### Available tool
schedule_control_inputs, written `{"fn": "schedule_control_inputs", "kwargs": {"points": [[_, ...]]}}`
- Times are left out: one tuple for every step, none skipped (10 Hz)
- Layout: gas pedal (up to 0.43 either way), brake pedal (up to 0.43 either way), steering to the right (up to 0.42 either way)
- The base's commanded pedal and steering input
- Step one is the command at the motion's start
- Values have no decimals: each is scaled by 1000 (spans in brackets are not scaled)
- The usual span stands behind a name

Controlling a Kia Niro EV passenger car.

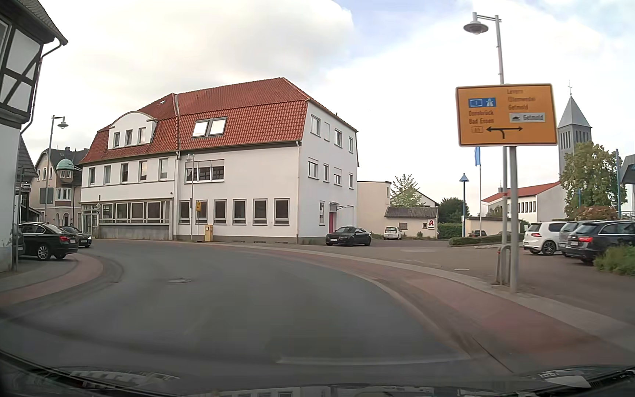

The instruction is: Follow the waypoints while adhering to traffic rules and regulations

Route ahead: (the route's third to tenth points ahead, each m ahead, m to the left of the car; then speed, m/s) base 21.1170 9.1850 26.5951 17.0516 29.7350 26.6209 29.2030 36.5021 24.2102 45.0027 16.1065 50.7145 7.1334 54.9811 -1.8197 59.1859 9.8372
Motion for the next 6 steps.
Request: {"fn": "schedule_control_inputs", "kwargs": {"points": [[0, 0, -59], [0, 0, -63], [0, 0, -66], [0, 0, -67], [0, 0, -68], [0, 0, -71]]}}
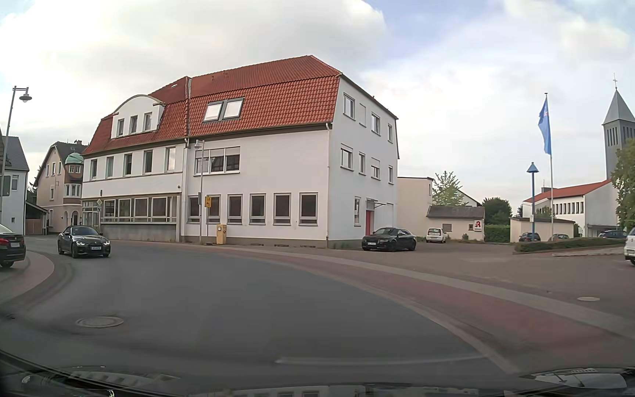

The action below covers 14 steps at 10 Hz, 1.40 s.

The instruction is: Follow the waypoints while adhering to traffic rules and regulations

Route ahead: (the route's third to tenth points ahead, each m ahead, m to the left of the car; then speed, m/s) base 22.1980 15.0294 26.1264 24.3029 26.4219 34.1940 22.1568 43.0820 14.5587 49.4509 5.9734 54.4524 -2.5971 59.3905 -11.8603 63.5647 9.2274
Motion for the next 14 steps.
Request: {"fn": "schedule_control_inputs", "kwargs": {"points": [[0, 0, -75], [0, 0, -81], [0, 0, -90], [0, 0, -97], [0, 0, -105], [0, 0, -114], [0, 0, -126], [8, 0, -137], [20, 0, -147], [28, 0, -159], [59, 0, -171], [67, 0, -177], [87, 0, -179], [98, 0, -184]]}}
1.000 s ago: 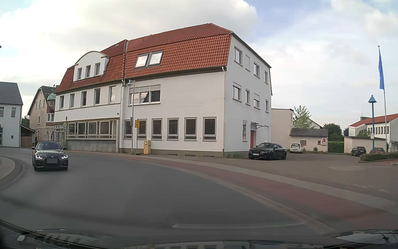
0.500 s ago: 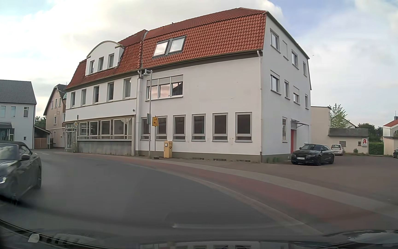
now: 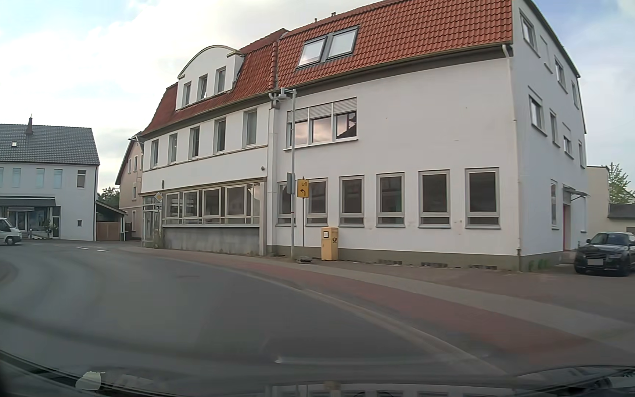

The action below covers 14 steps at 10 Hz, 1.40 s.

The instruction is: Follow the waypoints while adhering to traffic rules and regulations

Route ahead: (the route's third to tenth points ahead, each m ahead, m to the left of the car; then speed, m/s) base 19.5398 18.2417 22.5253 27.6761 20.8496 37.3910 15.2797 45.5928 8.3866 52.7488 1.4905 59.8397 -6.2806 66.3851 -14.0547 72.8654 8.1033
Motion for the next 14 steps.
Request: {"fn": "schedule_control_inputs", "kwargs": {"points": [[98, 0, -187], [118, 0, -187], [130, 0, -188], [138, 0, -191], [138, 0, -194], [169, 0, -196], [189, 0, -196], [197, 0, -194], [197, 0, -192], [197, 0, -191], [197, 0, -189], [197, 0, -184], [189, 0, -179], [177, 0, -176]]}}
